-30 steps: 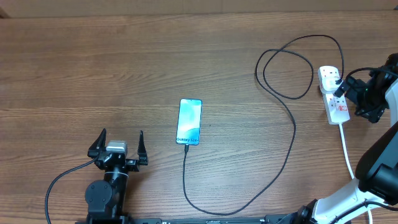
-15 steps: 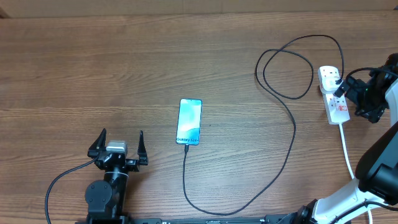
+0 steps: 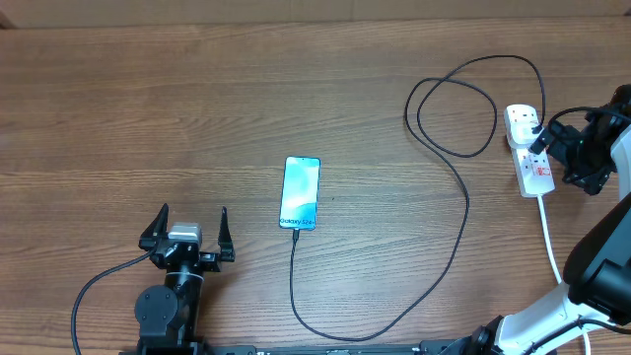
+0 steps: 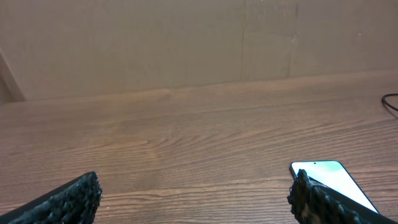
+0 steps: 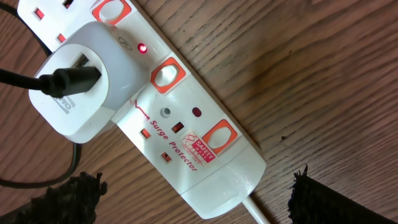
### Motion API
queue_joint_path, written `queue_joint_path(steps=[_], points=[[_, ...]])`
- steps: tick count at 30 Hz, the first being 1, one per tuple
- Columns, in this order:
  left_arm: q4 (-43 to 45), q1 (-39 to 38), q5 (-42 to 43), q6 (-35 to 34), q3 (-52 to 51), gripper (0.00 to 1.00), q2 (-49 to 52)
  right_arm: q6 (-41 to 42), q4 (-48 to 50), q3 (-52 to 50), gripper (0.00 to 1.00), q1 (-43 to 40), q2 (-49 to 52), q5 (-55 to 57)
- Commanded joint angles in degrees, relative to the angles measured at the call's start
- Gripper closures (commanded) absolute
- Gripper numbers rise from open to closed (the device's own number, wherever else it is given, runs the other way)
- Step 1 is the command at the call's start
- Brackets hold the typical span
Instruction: Plug charger to phone and switch on socket
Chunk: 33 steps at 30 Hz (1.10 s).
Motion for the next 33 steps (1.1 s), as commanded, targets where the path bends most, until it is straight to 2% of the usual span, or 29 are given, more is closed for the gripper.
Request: queue_joint_path(steps=[1, 21, 33], points=[[-0.07, -0.33, -0.15, 0.90, -0.22, 0.00, -0.61, -0.44, 0.31, 1.16, 0.00, -0.33, -0.94, -0.33], [-0.07, -0.33, -0.15, 0.87, -0.22, 0.00, -0.61, -0.44, 0.50, 1.14, 0.00, -0.44, -2.25, -0.33], [-0.07, -0.33, -0.13, 0.90, -0.20, 0.01, -0.61, -0.44, 0.50, 1.14, 0.00, -0.37, -17.77, -0.33]])
